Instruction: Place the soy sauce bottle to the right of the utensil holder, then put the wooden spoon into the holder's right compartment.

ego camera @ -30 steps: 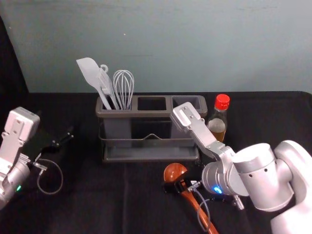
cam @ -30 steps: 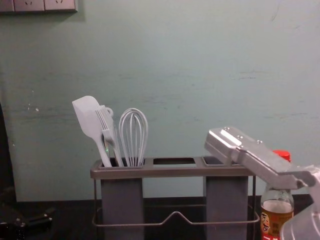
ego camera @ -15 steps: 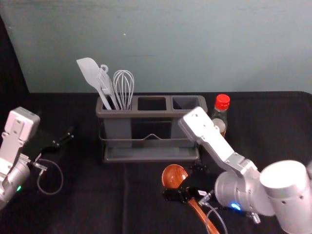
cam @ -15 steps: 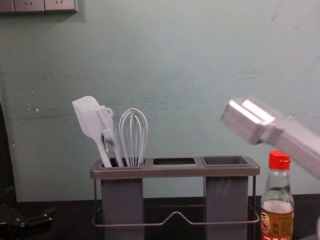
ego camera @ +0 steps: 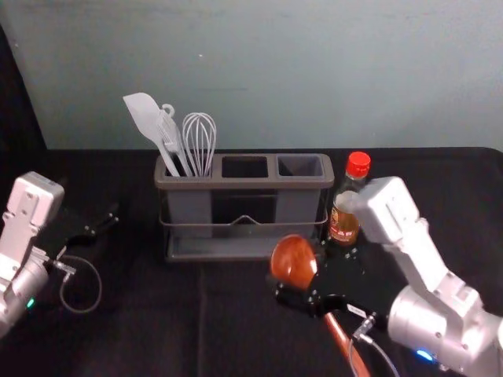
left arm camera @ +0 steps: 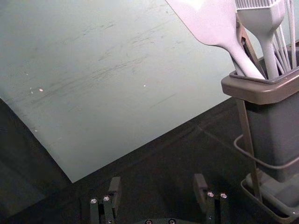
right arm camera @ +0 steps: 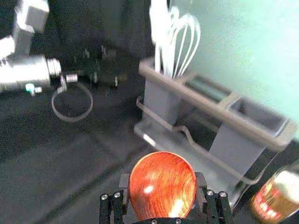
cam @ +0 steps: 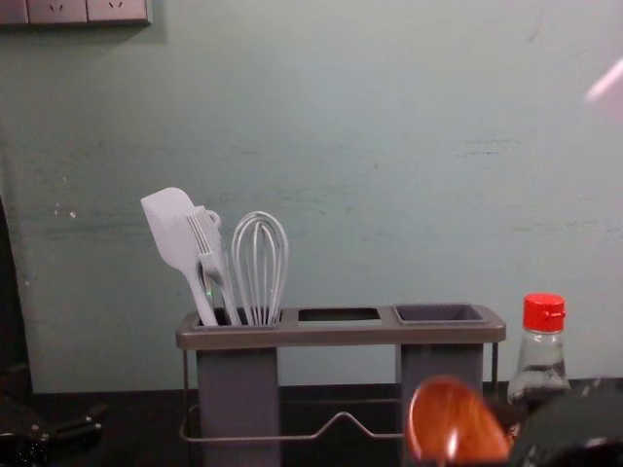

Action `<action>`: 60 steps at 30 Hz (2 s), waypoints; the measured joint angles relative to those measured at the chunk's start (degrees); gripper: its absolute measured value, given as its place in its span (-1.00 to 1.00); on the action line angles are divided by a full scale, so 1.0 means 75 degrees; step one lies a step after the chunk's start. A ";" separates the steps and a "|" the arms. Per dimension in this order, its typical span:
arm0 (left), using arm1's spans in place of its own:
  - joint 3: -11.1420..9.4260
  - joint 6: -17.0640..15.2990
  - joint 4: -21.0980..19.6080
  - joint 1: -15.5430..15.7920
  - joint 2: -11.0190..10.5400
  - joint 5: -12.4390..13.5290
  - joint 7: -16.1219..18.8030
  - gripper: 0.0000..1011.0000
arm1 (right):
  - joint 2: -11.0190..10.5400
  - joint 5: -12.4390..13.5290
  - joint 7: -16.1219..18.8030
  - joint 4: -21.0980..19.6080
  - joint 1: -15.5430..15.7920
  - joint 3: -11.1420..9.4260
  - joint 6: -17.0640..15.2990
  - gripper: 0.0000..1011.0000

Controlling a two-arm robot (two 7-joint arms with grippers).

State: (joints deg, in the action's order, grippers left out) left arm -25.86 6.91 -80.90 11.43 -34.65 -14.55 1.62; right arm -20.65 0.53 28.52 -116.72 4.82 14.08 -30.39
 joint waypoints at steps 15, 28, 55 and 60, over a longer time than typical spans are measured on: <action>0.0000 0.0000 0.0000 0.0000 0.0000 0.0000 0.0000 1.00 | 0.0168 0.0349 -0.0867 0.0227 0.1009 -0.0394 0.4627 0.66; 0.0000 0.0000 0.0000 0.0000 0.0000 0.0000 0.0000 1.00 | 0.0183 0.0393 -0.1026 0.0262 0.1033 -0.0359 0.4751 0.66; 0.0000 0.0000 0.0000 0.0000 0.0000 0.0000 0.0000 1.00 | 0.0030 0.0428 -0.1088 0.0166 0.0574 -0.0290 0.4833 0.66; 0.0000 0.0000 0.0000 0.0000 0.0000 0.0000 0.0000 1.00 | -0.0059 0.0443 -0.1081 0.0122 0.0069 -0.0236 0.4715 0.66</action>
State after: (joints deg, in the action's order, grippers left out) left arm -25.86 6.91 -80.90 11.43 -34.64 -14.55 1.62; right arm -21.09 3.85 20.41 -115.81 5.34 12.31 4.98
